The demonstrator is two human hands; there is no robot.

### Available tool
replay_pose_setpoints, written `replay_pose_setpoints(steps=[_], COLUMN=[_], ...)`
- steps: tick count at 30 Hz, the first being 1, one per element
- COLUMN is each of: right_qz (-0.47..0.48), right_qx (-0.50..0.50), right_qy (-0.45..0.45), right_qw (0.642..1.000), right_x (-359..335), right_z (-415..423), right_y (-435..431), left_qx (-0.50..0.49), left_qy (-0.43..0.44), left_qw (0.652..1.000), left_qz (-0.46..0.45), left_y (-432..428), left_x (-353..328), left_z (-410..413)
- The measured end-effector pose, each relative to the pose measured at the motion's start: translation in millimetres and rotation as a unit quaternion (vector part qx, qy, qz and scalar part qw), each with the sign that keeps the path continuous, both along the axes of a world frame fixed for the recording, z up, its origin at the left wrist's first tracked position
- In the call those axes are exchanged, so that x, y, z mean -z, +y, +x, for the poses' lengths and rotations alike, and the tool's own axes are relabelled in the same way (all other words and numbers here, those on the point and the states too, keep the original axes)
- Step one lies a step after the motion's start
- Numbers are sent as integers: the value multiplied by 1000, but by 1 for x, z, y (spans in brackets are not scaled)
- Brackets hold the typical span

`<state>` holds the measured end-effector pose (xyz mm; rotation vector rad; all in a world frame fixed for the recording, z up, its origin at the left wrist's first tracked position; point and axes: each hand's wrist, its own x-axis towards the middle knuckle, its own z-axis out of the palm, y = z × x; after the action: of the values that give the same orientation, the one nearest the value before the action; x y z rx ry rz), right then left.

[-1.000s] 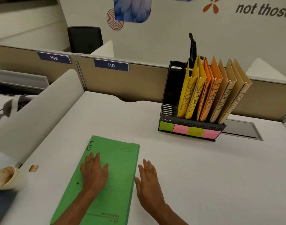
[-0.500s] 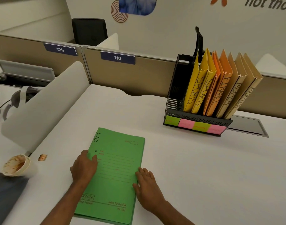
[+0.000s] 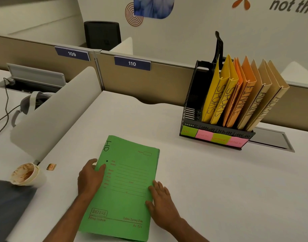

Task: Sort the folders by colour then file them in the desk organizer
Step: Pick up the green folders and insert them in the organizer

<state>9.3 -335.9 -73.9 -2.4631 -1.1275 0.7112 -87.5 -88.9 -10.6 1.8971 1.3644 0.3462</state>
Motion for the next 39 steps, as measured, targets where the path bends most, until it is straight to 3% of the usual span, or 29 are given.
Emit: replay_pose_setpoints(steps=[6,10,15,21,26,32,39], right_qz=[34,144,209,271,299,315,328], right_qx=[22,142,299,374,405,412,467], right_qy=[45,119,222,308,306,272,253], right_qw=[998,972,904,832,808,811,781], right_x=[-8,-21,-35,-53,-72,-89,-97], right_z=[1,1,9,27,57,94,101], right_y=[-1,-2,3,7,9,3,-1], left_qx=[-42,-32,-28,-7,81,73,35], left_qy=[-155,-208,-273,-324,-294,-297,-408], left_qw=[965,954,935,907,889,898,884], left_qz=[-206,-214,-226,-268,-342,-317,-226], left_y=[14,13,15,14,6,-7,-17], left_x=[-11,-26,-50,-69,-81,-97,-129], left_z=[-1,3,15,40,58,89,142])
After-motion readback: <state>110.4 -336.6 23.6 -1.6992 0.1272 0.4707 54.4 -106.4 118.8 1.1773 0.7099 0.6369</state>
